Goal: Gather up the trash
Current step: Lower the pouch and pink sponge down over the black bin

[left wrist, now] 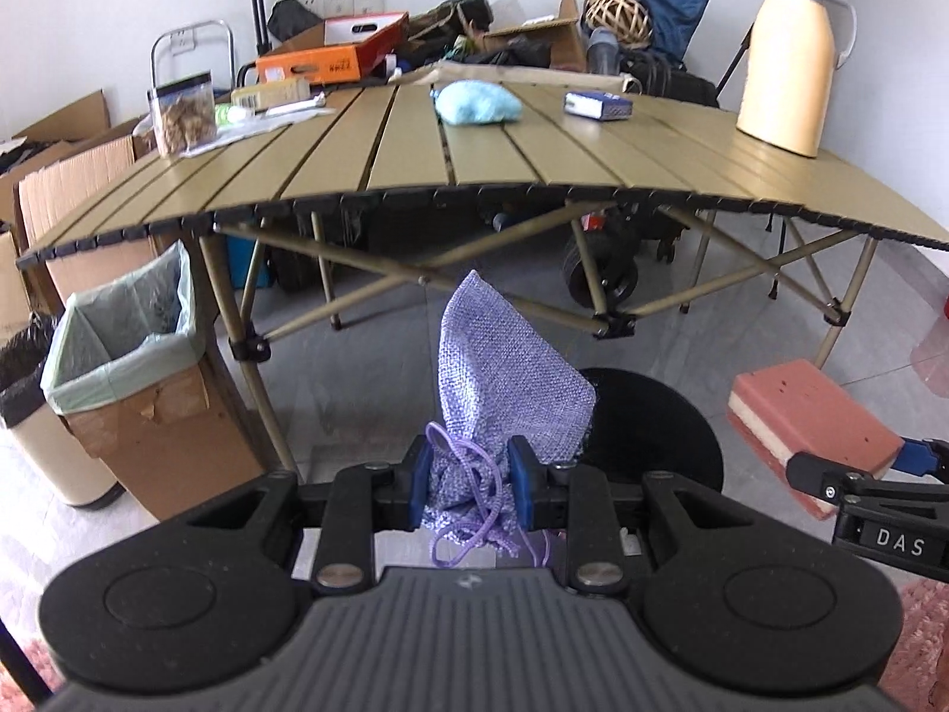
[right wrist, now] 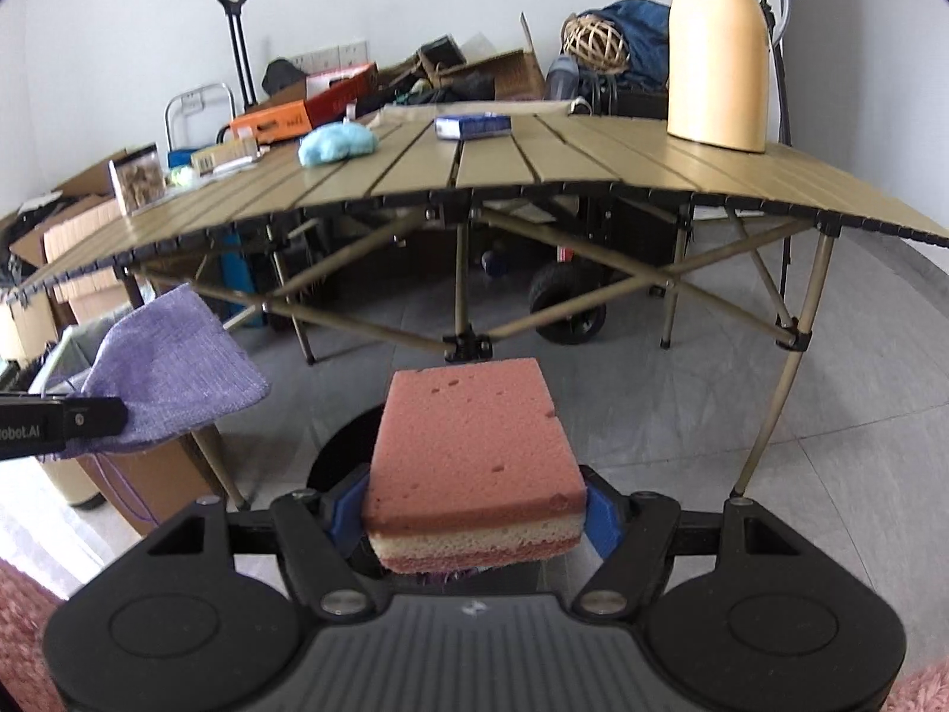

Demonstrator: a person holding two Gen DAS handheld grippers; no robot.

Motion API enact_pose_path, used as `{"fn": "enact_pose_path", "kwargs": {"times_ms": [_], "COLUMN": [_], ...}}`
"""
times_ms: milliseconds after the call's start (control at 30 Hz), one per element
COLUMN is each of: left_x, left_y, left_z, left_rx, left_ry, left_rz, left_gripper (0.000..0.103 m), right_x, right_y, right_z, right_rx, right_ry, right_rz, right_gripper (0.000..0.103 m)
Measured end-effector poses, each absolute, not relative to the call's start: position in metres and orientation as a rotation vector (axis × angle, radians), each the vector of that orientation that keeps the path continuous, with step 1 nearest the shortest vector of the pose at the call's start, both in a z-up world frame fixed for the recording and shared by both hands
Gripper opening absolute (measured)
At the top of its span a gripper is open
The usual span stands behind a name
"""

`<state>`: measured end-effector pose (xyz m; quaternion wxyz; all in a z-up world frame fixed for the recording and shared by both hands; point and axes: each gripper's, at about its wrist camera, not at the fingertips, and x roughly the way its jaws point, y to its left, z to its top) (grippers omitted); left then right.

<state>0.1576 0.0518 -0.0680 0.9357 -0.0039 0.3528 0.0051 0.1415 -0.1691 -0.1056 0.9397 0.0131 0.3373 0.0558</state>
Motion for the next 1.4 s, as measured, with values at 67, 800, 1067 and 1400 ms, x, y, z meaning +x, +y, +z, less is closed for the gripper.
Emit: {"fn": "enact_pose_path", "kwargs": {"times_ms": [67, 800, 1067, 1400], "left_x": [0.161, 0.200, 0.209, 0.218], "left_y": [0.054, 0.082, 0.084, 0.094], "left_z": [-0.072, -0.116, -0.126, -0.135], "left_rx": [-0.016, -0.048, -0.034, -0.040], "left_ry": [0.733, 0.858, 0.887, 0.914], "left_rz": [0.013, 0.131, 0.173, 0.205], "left_gripper": [0.028, 0.028, 0.028, 0.028], "right_x": [0.144, 0.207, 0.238, 0.276], "right_y": [-0.169, -0.154, -0.140, -0.124], "right_z": [-0.110, -0.157, -0.171, -0.191], "right_rx": [0.025, 0.031, 0.036, 0.040], "right_ry": [0.710, 0.919, 0.970, 1.012], "right_rz": [0.106, 0.147, 0.183, 0.180], "right_gripper": [0.070, 0.069, 0.070, 0.069]}}
